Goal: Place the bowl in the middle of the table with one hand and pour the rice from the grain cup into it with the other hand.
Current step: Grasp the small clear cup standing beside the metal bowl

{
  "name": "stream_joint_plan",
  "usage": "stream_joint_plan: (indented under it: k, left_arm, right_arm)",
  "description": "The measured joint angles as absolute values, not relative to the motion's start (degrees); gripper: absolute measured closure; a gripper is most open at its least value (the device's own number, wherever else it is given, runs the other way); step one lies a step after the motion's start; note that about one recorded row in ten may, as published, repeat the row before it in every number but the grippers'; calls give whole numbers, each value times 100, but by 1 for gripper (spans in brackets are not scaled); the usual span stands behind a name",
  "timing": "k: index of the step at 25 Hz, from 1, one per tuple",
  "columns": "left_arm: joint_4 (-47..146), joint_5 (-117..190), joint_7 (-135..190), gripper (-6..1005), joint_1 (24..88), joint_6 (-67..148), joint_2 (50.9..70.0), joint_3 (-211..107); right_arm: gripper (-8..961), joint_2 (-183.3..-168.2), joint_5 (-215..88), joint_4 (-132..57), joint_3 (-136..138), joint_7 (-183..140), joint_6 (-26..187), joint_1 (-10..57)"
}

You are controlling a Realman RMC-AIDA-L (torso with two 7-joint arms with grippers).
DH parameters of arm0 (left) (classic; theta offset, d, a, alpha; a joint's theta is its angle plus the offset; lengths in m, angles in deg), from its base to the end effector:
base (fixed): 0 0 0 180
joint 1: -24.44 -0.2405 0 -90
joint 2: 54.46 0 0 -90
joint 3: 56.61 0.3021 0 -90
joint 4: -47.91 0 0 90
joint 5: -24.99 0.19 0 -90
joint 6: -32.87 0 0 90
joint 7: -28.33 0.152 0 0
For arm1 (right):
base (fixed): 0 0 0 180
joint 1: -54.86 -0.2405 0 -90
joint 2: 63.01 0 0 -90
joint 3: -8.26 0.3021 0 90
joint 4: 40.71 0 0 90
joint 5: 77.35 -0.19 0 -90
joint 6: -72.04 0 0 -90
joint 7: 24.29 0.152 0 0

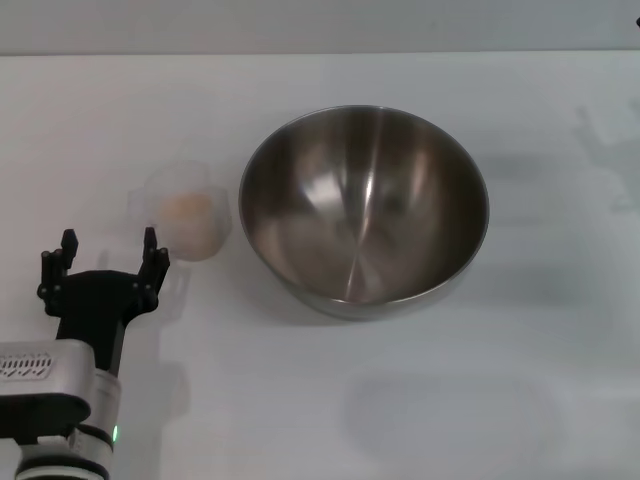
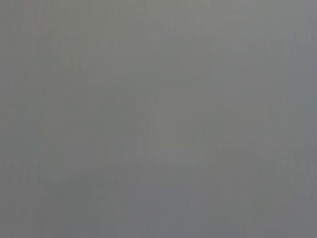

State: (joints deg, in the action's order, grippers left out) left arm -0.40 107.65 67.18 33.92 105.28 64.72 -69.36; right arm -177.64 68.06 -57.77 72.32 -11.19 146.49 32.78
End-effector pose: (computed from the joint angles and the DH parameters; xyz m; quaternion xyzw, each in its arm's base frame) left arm -0.3165 0.2316 -0.1019 -0.6716 -0.3010 -0.1961 0.6480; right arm 0.3330 0.3518 0.0326 -0.6466 0.1721 0.4017 0.6252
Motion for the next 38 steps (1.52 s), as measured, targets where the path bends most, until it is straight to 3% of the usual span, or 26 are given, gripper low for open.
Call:
stream_joint_plan:
  k: [38]
  left_arm:
    - [833, 10594, 6204, 239, 4190, 9976, 6472, -7252]
  right_arm:
    - [161, -17789, 6801, -5949, 7277, -1119, 14634, 3349]
